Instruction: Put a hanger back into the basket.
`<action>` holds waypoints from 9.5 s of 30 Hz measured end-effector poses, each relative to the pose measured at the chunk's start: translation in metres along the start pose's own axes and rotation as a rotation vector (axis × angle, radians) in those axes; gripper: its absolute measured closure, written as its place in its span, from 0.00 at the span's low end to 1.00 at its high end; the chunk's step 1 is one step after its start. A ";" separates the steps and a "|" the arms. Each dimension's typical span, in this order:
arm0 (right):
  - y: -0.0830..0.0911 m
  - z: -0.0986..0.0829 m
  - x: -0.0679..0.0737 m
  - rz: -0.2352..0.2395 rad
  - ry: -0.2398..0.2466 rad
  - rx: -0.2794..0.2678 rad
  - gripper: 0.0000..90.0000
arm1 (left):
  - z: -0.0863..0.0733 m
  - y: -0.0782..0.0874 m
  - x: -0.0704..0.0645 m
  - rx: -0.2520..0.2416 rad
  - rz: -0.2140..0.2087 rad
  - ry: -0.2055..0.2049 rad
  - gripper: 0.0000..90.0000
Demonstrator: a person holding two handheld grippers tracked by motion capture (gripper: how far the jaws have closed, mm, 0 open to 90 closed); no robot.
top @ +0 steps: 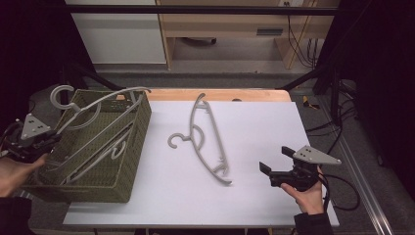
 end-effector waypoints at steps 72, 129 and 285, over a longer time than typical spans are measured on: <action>-0.005 0.002 0.008 0.026 0.015 0.004 0.06 | 0.008 0.000 -0.083 -0.250 -0.328 0.187 0.43; -0.168 -0.004 0.093 0.130 0.103 0.371 0.39 | 0.031 -0.004 -0.155 -0.443 -0.535 0.261 0.11; -0.052 0.009 0.067 0.884 0.196 0.495 0.92 | 0.082 -0.020 -0.227 -0.418 -0.395 -0.872 0.74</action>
Point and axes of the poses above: each handheld gripper's, and its own axes: y roughly backward along the jaws, z roughly out of its top, x roughly to its left, the point moved 1 cm from there along -y, roughly forward along the jaws, and after that the axes turned 1 degree about y, right-handed, at the moved point
